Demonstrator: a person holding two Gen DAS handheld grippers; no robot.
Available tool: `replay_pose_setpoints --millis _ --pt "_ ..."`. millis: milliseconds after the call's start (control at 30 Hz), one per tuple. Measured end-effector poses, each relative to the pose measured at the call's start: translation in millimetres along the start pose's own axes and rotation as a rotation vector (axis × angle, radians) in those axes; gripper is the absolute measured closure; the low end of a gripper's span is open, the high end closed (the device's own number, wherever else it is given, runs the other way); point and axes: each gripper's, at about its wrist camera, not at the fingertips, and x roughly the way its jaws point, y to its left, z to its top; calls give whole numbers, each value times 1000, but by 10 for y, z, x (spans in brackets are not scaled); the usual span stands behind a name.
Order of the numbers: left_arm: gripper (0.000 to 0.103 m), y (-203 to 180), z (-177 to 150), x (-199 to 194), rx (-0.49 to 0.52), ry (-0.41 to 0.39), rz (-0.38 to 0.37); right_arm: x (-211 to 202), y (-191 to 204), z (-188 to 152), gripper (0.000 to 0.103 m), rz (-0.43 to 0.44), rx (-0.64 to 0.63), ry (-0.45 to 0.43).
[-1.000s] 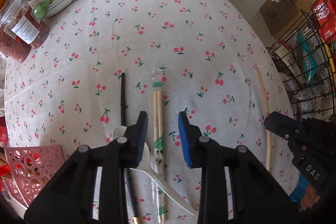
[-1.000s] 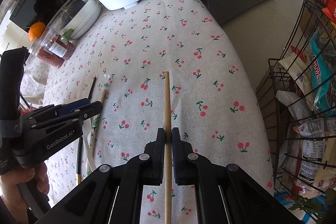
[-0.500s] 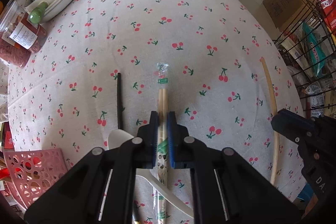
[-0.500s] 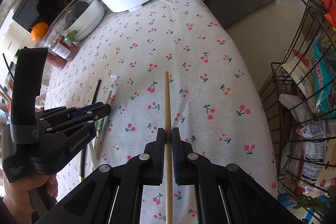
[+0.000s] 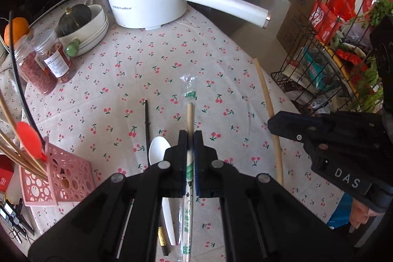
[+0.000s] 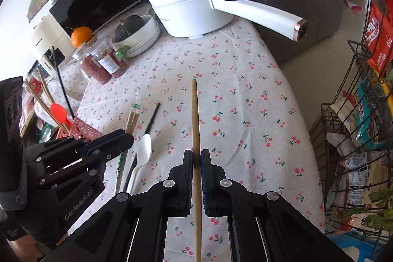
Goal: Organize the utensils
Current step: 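Lower the wrapped chopsticks into the pink basket with the left tool while the right carries its chopstick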
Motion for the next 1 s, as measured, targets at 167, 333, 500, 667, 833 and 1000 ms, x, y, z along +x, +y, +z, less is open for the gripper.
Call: replay_pose_setpoints --millis 167,333,500,667,833,1000 --pt "97 47 -109 -311 -3 -81 -39 -145 174 -60 97 22 -42 -32" --pt "97 129 -257 -617 -13 -149 -75 -183 100 -51 97 30 -16 -40" --pt "97 321 -461 -804 -62 -225 -109 -26 -71 5 97 13 32 3" --pt "98 545 -580 -797 -115 -259 -104 126 -124 77 97 -19 64 17" --pt "97 724 -563 -1177 -149 -416 -111 -138 193 125 97 43 -4 -92" --pt "97 940 -596 -1562 -175 -615 -61 -436 555 137 97 94 -92 -218"
